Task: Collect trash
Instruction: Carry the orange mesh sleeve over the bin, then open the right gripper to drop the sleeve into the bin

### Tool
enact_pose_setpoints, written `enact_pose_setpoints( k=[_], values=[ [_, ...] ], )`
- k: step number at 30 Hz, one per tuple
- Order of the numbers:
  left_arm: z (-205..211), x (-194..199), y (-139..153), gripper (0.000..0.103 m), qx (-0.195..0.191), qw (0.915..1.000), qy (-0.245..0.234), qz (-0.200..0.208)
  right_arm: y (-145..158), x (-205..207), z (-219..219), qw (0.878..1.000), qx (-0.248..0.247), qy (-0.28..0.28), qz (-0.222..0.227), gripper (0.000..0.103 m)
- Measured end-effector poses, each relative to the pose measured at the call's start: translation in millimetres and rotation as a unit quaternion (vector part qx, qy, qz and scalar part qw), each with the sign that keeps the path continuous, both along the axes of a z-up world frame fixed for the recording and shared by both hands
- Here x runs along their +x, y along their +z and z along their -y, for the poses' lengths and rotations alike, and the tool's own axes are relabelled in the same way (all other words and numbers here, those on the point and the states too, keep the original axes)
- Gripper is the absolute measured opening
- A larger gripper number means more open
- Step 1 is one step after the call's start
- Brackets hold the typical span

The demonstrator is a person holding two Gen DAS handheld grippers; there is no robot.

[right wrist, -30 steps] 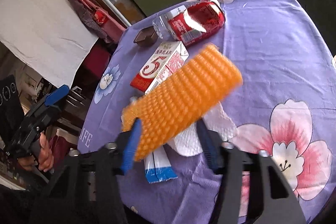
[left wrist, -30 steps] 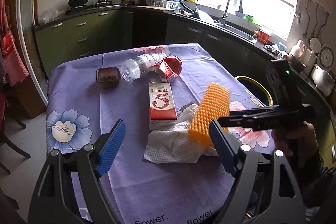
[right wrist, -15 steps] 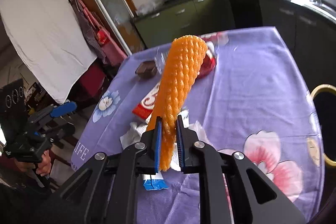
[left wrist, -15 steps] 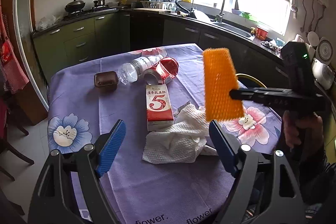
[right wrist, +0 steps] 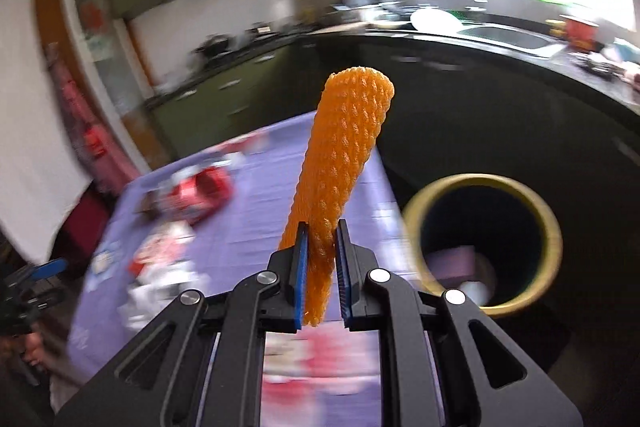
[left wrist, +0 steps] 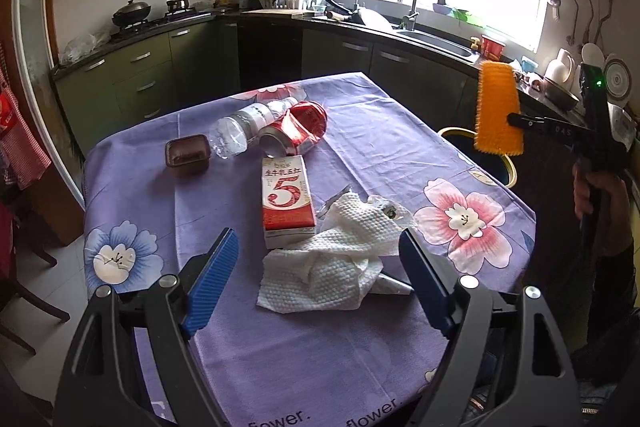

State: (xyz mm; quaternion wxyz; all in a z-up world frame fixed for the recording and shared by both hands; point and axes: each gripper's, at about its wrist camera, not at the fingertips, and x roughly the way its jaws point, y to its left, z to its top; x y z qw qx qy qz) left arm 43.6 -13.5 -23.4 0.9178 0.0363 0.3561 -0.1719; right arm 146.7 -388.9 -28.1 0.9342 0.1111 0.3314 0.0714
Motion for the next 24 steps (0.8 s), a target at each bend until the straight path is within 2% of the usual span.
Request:
enact_pose_setpoints(
  k=[4, 7, 14, 17, 18, 19, 21, 24],
  values=[
    [10, 5, -3, 0.078, 0.003, 1.0000, -0.008, -0.005, -19, 16, 51, 0.997, -0.031, -0.066, -0.027, 0.014],
    [17, 9, -6, 0.078, 0.007, 0.9998, -0.010, -0.013, -43, 36, 82, 0.993, -0.036, -0.092, -0.061, 0.014],
    [22, 15, -9, 0.078, 0.011, 0.9997, -0.001, -0.022, -101, 77, 123, 0.978, -0.069, -0.146, -0.131, 0.015],
    [20, 18, -11, 0.078, 0.010, 0.9996, 0.004, -0.026, -123, 93, 130, 0.967, -0.111, -0.166, -0.158, 0.025],
    [19, 19, -11, 0.078, 0.010, 0.9996, 0.006, -0.027, -126, 95, 132, 0.964, -0.117, -0.173, -0.161, 0.035],
    [19, 20, -13, 0.078, 0.009, 0.9995, 0.006, -0.030, -128, 95, 134, 0.963, -0.124, -0.181, -0.160, 0.038],
    [19, 21, -15, 0.078, 0.010, 0.9994, 0.006, -0.033, -129, 92, 134, 0.962, -0.129, -0.187, -0.153, 0.038],
    [21, 23, -17, 0.078, 0.012, 0.9992, 0.004, -0.038, -120, 76, 130, 0.967, -0.114, -0.185, -0.131, 0.039]
  ],
)
